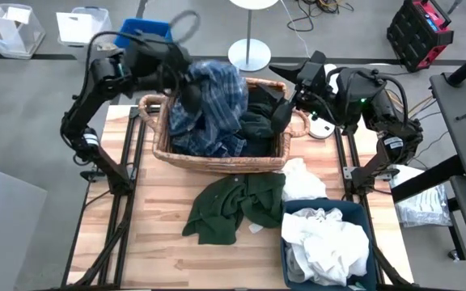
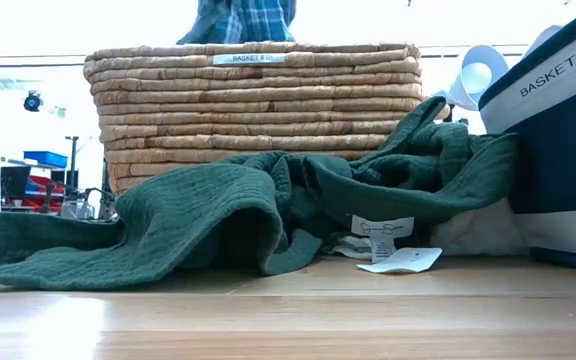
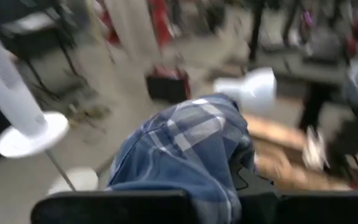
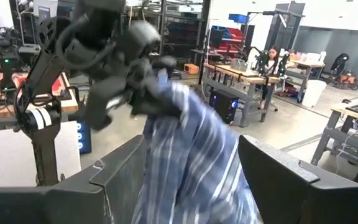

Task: Sort clothes
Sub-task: Put the blue checkered polo shirt into the brown laundry basket

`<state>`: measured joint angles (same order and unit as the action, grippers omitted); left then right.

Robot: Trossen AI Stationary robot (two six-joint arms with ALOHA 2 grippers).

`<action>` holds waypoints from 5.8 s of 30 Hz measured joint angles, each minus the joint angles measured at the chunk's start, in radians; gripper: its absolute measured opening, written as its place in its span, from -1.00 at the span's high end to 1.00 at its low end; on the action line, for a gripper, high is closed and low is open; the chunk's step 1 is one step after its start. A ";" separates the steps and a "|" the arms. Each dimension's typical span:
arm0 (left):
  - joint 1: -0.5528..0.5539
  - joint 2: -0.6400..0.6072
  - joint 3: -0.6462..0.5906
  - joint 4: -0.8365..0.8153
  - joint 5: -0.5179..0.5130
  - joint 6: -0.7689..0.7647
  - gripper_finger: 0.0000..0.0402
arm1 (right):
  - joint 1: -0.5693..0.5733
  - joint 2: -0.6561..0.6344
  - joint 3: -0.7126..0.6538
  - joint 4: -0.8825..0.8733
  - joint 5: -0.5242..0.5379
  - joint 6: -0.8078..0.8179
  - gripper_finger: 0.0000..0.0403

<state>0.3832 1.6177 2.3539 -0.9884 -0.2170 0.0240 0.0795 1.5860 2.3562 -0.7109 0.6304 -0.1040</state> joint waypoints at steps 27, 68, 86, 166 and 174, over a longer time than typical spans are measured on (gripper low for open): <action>0.006 0.288 -0.021 -0.583 0.168 0.009 1.00 | 0.000 0.000 0.000 -0.044 -0.002 0.031 -0.25; 0.167 0.424 -0.662 -0.496 0.168 0.053 1.00 | 0.000 0.000 0.000 -0.095 -0.001 0.052 -0.23; 0.172 0.509 -0.777 -0.358 0.267 0.045 1.00 | -0.010 0.000 0.000 -0.095 -0.001 0.051 -0.23; 0.126 0.328 -0.024 -0.582 0.208 -0.258 -0.53 | -0.010 0.000 0.000 -0.102 -0.002 0.052 -0.26; 0.117 0.250 -0.024 -0.583 0.164 -0.341 -0.53 | -0.010 0.000 -0.001 -0.102 -0.002 0.052 -0.26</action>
<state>0.4999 1.8674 2.3295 -1.5711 -0.0527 -0.3166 0.0692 1.5856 2.3555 -0.8131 0.6289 -0.0521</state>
